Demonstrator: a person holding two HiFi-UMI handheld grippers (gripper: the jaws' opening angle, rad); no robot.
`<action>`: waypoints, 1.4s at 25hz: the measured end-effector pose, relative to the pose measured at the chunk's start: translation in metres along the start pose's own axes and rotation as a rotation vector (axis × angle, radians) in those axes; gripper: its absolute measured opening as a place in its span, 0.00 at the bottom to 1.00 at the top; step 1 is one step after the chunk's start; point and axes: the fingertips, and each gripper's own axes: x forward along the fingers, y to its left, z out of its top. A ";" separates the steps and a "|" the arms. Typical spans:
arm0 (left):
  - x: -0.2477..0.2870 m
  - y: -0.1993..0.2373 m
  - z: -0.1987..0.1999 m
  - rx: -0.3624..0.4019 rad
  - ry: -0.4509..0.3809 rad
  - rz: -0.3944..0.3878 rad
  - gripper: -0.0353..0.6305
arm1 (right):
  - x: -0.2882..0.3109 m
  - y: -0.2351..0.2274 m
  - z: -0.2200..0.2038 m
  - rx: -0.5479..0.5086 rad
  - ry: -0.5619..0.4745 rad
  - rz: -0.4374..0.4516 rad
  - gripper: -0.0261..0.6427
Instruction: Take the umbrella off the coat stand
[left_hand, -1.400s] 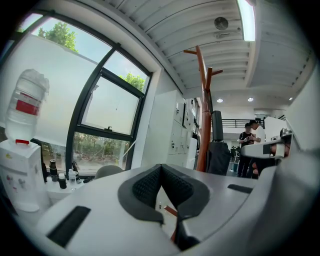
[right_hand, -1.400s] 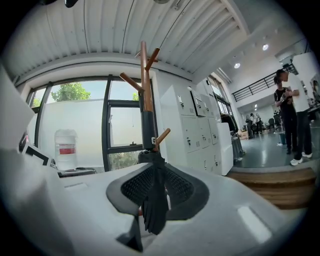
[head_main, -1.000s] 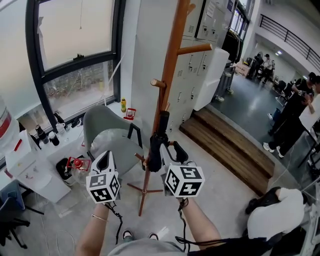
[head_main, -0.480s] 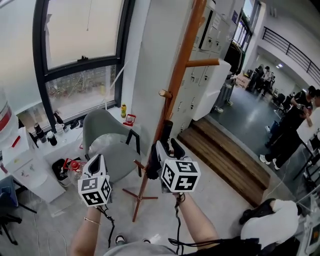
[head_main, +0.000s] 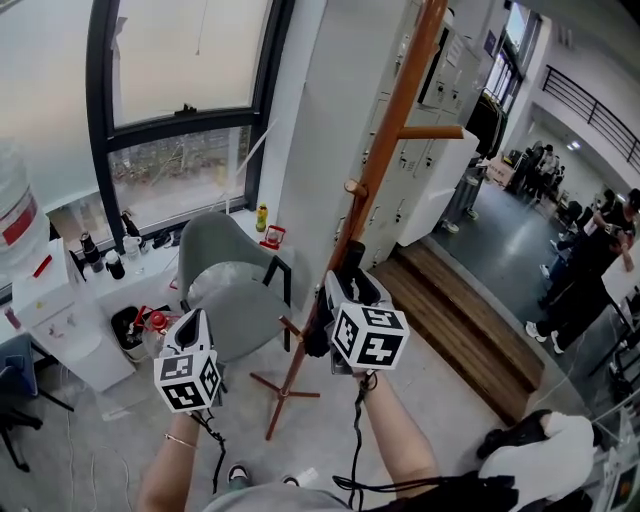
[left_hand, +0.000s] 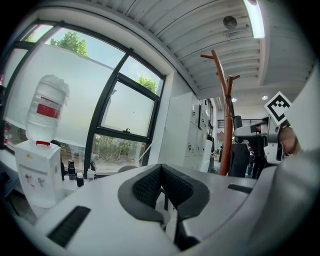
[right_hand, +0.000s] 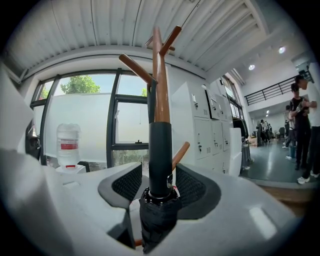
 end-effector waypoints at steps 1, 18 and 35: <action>-0.001 0.001 0.000 -0.001 0.001 0.001 0.06 | 0.001 0.000 0.000 -0.005 0.004 -0.006 0.33; -0.013 0.002 -0.005 0.019 0.015 0.003 0.06 | 0.005 -0.006 0.007 -0.009 0.027 -0.038 0.29; -0.016 0.008 -0.005 0.034 0.021 0.009 0.06 | 0.009 -0.004 0.007 -0.019 0.024 -0.042 0.27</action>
